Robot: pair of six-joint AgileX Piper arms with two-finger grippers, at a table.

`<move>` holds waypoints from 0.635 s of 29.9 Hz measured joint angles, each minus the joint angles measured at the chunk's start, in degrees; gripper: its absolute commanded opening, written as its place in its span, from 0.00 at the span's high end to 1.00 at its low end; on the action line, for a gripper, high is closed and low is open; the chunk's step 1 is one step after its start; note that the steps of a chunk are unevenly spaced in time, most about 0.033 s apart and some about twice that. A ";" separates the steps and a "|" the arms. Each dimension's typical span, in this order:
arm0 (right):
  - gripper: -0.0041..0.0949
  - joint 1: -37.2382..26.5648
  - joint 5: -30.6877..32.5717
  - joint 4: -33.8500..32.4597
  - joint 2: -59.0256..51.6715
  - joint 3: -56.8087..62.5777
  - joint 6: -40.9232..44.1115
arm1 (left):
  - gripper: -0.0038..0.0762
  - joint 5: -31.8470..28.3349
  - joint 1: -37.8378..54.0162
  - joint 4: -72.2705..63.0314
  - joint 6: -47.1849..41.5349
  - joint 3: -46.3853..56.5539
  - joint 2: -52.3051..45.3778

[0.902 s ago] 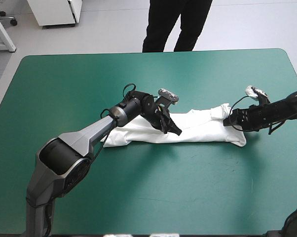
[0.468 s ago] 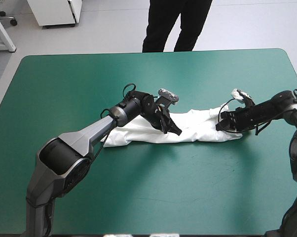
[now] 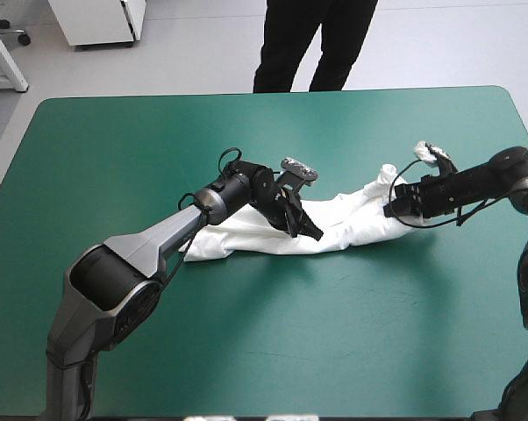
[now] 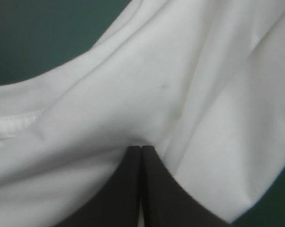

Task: Fold the cloth

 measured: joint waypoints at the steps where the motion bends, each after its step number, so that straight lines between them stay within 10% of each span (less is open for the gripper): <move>1: 0.98 0.00 0.31 0.00 -0.75 -1.06 0.60 | 0.96 0.12 0.00 0.00 0.00 0.00 0.00; 19: 0.98 0.05 2.51 0.41 -5.99 -4.49 3.46 | 0.96 1.00 -0.13 1.31 -1.34 -0.35 -0.26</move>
